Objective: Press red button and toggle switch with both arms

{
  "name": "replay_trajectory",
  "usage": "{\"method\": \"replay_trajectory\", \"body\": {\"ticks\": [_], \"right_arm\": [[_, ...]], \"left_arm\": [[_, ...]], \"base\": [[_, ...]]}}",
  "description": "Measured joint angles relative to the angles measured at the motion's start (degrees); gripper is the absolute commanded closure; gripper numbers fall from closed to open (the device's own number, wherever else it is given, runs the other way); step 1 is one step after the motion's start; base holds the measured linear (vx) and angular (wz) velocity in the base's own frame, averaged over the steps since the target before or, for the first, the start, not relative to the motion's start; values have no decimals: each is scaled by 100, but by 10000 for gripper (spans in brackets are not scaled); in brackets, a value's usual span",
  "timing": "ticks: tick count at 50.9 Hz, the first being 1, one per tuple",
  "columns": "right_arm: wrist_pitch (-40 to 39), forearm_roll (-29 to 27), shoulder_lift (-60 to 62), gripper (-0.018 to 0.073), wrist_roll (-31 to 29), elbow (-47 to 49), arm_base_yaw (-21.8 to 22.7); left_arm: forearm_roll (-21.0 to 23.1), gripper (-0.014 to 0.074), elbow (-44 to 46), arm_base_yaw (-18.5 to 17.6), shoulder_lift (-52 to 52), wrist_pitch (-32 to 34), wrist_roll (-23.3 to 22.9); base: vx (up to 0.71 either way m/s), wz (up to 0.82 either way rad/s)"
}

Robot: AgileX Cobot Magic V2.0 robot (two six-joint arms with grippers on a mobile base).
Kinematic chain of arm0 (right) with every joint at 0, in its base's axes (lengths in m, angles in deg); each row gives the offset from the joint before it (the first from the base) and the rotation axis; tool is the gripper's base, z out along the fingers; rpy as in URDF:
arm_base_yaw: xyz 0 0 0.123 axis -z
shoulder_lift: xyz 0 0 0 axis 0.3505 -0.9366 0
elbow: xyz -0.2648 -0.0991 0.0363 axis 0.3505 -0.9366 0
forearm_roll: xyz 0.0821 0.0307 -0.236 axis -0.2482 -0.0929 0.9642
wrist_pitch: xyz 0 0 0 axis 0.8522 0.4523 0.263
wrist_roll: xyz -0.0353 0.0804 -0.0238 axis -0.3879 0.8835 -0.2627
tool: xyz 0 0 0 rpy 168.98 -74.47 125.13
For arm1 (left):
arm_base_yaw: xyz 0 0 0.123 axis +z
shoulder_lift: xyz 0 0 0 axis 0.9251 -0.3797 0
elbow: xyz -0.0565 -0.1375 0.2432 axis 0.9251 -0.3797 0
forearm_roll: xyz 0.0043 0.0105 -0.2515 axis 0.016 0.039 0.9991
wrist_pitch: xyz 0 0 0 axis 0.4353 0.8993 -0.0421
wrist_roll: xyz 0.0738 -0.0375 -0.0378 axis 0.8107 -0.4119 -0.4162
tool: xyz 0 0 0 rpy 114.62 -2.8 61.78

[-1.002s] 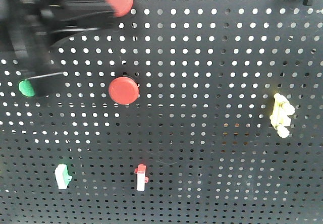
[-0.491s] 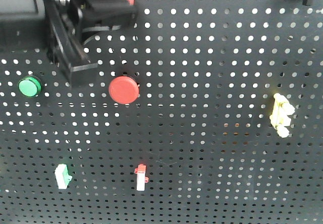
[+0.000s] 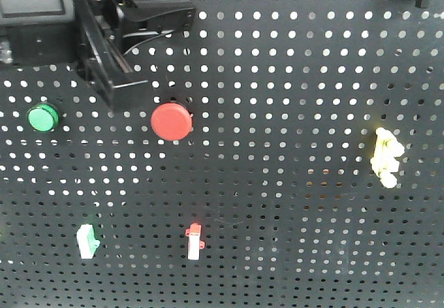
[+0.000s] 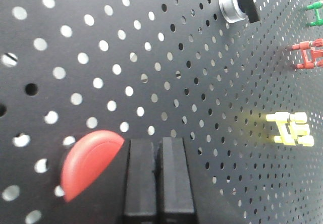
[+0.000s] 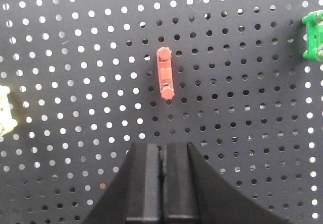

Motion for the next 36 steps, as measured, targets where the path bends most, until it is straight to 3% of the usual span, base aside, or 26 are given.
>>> {"method": "replay_trajectory", "body": {"ticks": [25,36], "right_arm": [[16,0,0,559,0,0,0],[16,-18,0,559,0,0,0]], "left_arm": [[-237,595,-63,27,1138,-555,-319],[-237,595,-1137,27,2116,-425,-527]], "base": [[0,0],[0,0]]}}
